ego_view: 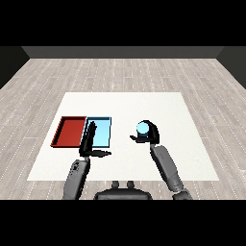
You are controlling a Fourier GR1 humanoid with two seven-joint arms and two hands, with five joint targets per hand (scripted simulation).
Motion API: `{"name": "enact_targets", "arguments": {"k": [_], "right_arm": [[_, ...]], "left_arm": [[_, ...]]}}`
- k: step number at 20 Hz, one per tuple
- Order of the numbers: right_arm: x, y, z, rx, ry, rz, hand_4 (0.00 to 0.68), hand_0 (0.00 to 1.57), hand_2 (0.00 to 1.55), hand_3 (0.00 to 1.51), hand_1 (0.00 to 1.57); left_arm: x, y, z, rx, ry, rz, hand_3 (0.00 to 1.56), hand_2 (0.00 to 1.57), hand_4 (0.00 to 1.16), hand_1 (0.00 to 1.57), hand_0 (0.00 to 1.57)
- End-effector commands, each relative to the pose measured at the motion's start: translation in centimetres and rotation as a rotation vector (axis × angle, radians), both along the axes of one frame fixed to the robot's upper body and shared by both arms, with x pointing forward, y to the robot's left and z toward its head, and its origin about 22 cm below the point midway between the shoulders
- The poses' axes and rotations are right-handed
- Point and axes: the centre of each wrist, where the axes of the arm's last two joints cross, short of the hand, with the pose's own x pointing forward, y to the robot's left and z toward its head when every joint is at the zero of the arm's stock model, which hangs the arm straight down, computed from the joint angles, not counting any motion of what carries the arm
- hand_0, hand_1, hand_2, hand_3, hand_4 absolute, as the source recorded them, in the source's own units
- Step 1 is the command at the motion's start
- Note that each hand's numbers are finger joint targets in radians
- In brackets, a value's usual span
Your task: Pick the blue can and put it in the blue box
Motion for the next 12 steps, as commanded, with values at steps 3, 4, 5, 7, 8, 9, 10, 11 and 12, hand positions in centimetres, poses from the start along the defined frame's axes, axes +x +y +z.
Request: {"name": "enact_targets", "arguments": {"k": [3,4,5,7,8,9,10,11,12], "right_arm": [[-0.3,-0.3,1.5,0.004,-0.028,0.029,0.567,1.45,1.46,1.36,1.45],[1.7,-0.4,2.4,0.000,-0.035,0.034,0.566,1.46,1.46,1.37,1.46],[1.5,1.1,0.6,0.001,-0.052,0.029,0.565,1.47,1.47,1.37,1.47],[-0.4,1.4,1.8,0.006,-0.020,0.035,0.564,1.47,1.47,1.38,1.47],[1.9,1.2,3.0,-0.007,-0.033,0.025,0.560,1.47,1.47,1.38,1.47],[2.1,1.4,0.9,0.011,-0.039,0.040,0.552,1.46,1.47,1.38,1.46],[1.9,1.1,3.4,-0.024,-0.031,0.025,0.550,1.45,1.47,1.38,1.45],[1.0,2.9,2.0,-0.007,-0.038,0.047,0.555,1.45,1.47,1.38,1.45],[0.1,3.7,2.5,-0.006,-0.044,0.063,0.562,1.45,1.47,1.38,1.45]], "left_arm": [[0.0,-1.6,-0.2,-0.035,0.026,-0.015,0.00,0.00,0.00,0.00,0.00],[1.1,-2.4,-1.4,-0.022,0.020,-0.021,0.00,0.00,0.00,0.00,0.00],[0.4,-2.4,0.8,-0.028,0.034,-0.036,0.00,0.00,0.00,0.00,0.00],[1.3,-4.0,-1.2,-0.042,0.041,-0.053,0.00,0.00,0.00,0.00,0.00],[0.1,-4.8,-0.8,-0.050,0.042,-0.080,0.00,0.00,0.00,0.00,0.00],[1.6,-4.4,1.3,-0.073,0.035,-0.084,0.00,0.00,0.00,0.00,0.00],[0.9,-3.0,-1.0,-0.062,0.037,-0.094,0.00,0.00,0.00,0.00,0.00],[3.3,-5.1,0.0,-0.061,0.023,-0.069,0.00,0.00,0.00,0.00,0.00],[1.8,-5.4,1.2,-0.039,0.015,-0.101,0.00,0.00,0.00,0.00,0.00]]}}
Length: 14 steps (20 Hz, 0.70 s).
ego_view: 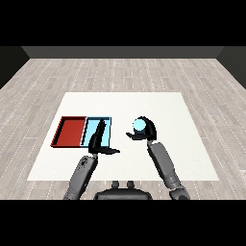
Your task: Pick the blue can and put it in the blue box
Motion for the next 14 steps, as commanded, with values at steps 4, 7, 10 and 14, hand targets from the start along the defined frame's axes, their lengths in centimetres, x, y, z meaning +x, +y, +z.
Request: {"name": "enact_targets", "arguments": {"k": [4,7,10,14], "right_arm": [[1.2,1.8,0.9,0.007,-0.054,0.039,0.576,1.45,1.47,1.39,1.45],[-0.1,2.0,-0.9,0.015,-0.037,0.056,0.547,1.45,1.47,1.38,1.45],[-0.5,2.9,-0.1,0.035,-0.042,0.062,0.550,1.45,1.46,1.37,1.45],[-0.1,3.3,2.0,0.035,-0.055,0.081,0.553,1.44,1.46,1.36,1.44]], "left_arm": [[-1.4,-0.4,-0.7,0.022,-0.013,-0.039,0.00,0.00,0.00,0.00,0.00],[-0.2,-2.0,0.3,0.029,0.002,-0.067,0.00,0.00,0.00,0.00,0.00],[1.2,-3.3,-0.1,0.021,0.031,-0.067,0.00,0.00,0.00,0.00,0.00],[1.2,-4.4,-1.9,0.035,0.047,-0.058,0.00,0.00,0.00,0.00,0.00]]}}
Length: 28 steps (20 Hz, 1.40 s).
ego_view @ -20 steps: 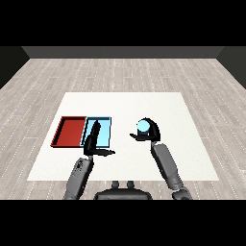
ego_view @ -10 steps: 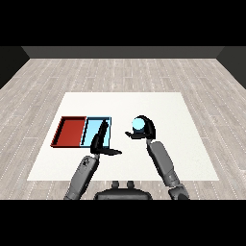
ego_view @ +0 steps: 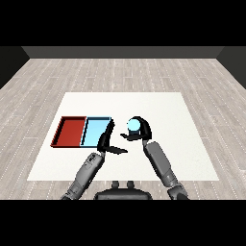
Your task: Pick the blue can and put it in the blue box
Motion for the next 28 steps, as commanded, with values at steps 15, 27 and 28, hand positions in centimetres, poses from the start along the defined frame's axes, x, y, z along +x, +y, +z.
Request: {"name": "enact_targets", "arguments": {"k": [15,27,28], "right_arm": [[-1.4,2.2,-0.5,0.026,-0.004,0.070,0.550,1.43,1.46,1.38,1.43],[-0.6,2.2,0.7,0.023,-0.015,0.105,0.552,1.43,1.46,1.37,1.43],[-1.4,3.9,-0.4,0.050,-0.015,0.105,0.552,1.43,1.46,1.38,1.43]], "left_arm": [[0.4,-4.3,-2.5,-0.017,0.087,-0.025,0.00,0.00,0.00,0.00,0.00],[1.0,-4.8,-1.0,0.024,0.098,-0.016,0.00,0.00,0.00,0.00,0.00],[2.5,-4.4,-1.6,0.026,0.118,-0.024,0.00,0.00,0.00,0.00,0.00]]}}
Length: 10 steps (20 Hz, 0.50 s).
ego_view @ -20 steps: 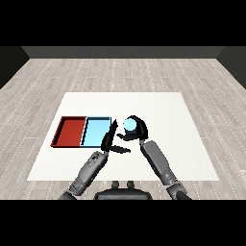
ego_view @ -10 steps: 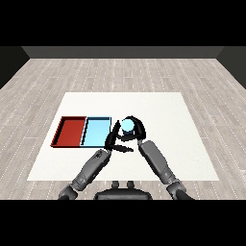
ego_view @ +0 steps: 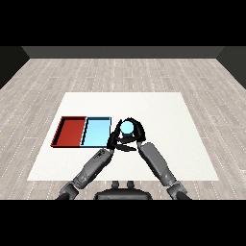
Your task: Pick the blue can and put it in the blue box
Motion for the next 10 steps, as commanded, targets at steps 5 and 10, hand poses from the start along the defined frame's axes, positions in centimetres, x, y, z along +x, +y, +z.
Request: {"name": "enact_targets", "arguments": {"k": [5,10], "right_arm": [[-0.4,-0.5,2.4,-0.005,0.005,0.024,0.546,1.43,1.46,1.38,1.43],[1.1,0.8,-0.2,0.003,0.019,0.030,0.518,1.44,1.46,1.37,1.44]], "left_arm": [[0.8,0.7,0.4,0.001,0.014,0.009,0.00,0.00,0.00,0.00,0.00],[0.6,-1.3,0.4,0.008,-0.019,-0.006,0.00,0.00,0.00,0.00,0.00]]}}
